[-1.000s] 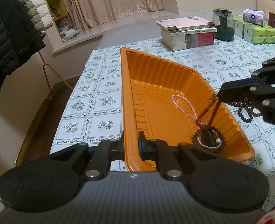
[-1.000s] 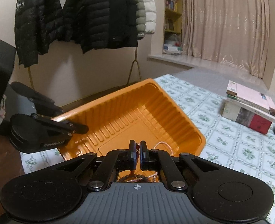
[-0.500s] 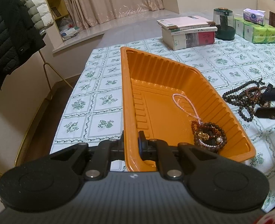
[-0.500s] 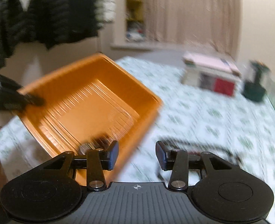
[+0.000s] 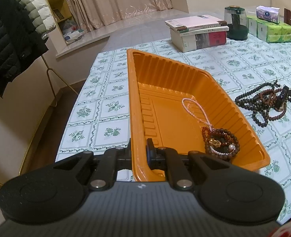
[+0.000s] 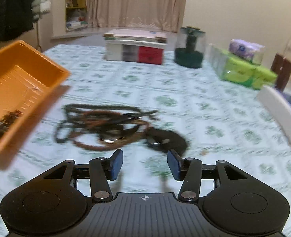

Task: Organize jewelry
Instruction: 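Grasp the black wristwatch strap from the pile with the right tool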

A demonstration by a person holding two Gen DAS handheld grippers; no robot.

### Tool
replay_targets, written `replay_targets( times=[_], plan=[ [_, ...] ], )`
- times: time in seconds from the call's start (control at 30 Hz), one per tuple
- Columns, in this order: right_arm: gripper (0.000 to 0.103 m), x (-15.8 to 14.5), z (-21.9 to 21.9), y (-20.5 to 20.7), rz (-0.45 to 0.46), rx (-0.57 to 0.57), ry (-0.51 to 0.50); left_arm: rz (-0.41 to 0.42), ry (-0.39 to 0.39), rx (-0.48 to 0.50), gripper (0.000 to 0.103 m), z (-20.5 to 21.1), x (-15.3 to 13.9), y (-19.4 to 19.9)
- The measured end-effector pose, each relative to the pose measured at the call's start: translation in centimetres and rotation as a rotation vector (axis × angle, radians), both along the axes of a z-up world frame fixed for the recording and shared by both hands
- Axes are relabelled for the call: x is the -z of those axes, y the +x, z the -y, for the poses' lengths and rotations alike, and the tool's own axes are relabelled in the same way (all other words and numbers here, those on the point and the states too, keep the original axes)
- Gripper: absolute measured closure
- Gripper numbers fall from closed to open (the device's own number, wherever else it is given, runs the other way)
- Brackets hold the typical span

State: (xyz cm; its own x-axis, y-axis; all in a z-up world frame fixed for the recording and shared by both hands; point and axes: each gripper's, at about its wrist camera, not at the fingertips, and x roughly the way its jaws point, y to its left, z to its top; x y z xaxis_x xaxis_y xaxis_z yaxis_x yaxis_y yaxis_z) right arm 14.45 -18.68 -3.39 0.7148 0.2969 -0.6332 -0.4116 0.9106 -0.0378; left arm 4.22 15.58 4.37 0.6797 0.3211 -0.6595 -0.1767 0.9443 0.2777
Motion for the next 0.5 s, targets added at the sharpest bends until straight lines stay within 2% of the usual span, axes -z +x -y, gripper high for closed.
replay_targets(
  times=[0.1,0.23,0.5],
  plan=[
    [0.053,0.3,0.9,1.5,0.025,-0.006,-0.051,-0.003,0.006,-0.001,0.093,0.1,-0.1,0.1],
    [0.053,1.2,1.4,3.6,0.029,-0.074,-0.109,-0.01,0.013,-0.006,0.093,0.2,0.0,0.1],
    [0.054,2.9,1.5,6.1,0.011,-0.141,-0.14,-0.021,0.021,-0.011,0.093,0.2,0.0,0.2]
  ],
)
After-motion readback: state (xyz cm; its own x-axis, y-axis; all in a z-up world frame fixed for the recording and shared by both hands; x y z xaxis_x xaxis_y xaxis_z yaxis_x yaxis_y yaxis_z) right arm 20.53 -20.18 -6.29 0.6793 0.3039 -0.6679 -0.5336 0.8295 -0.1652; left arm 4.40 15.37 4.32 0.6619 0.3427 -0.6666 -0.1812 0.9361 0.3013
